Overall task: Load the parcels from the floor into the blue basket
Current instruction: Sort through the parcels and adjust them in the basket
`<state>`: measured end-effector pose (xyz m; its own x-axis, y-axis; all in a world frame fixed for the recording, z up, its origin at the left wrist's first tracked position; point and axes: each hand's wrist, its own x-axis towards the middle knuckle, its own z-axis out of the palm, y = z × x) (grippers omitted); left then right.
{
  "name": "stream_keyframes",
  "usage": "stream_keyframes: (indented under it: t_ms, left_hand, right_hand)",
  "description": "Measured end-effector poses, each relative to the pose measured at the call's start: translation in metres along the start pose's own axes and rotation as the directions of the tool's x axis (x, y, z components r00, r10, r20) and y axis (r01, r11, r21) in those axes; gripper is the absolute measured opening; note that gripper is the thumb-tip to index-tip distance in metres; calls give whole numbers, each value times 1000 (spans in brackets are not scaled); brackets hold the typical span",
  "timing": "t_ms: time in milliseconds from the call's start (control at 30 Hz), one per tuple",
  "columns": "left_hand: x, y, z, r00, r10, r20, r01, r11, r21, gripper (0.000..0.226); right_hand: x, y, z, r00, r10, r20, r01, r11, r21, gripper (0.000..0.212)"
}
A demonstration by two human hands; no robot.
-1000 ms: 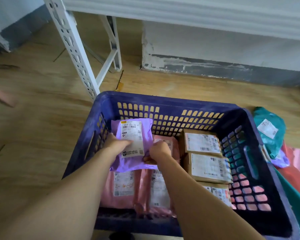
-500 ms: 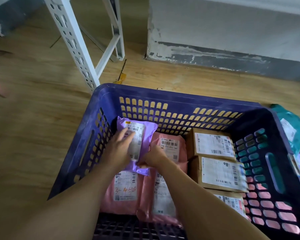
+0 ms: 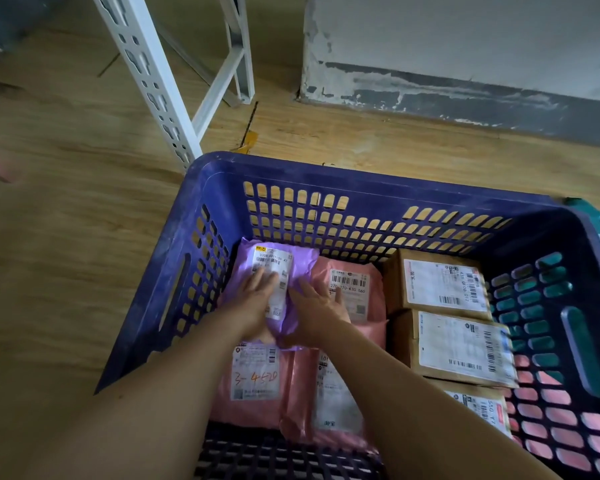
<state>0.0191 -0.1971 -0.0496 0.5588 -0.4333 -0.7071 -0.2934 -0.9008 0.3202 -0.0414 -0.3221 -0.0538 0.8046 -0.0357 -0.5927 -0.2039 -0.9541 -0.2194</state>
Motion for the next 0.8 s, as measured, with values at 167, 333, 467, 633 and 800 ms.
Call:
stream_keyframes:
  t_ms: [167, 333, 467, 633, 800]
  left_hand:
    - [-3, 4, 6, 996, -43, -73, 48, 996, 70, 111]
    - [4, 2, 3, 993, -72, -91, 76, 996, 37, 111]
    - [3, 4, 1, 995, -70, -75, 73, 997, 34, 123]
    - [-15, 8, -7, 996, -45, -74, 52, 993, 102, 126]
    - [-31, 24, -17, 989, 17, -148, 3, 991, 137, 108]
  right_hand:
    - [2, -3, 6, 999, 35, -29, -38, 994, -104, 103]
    - [2, -4, 7, 999, 45, -22, -47, 994, -103, 104]
    - [-7, 10, -7, 999, -16, -51, 16, 1000, 8, 90]
    - [-29, 20, -24, 988, 40, -152, -25, 995, 101, 64]
    - [-63, 26, -46, 969, 50, -242, -27, 995, 99, 48]
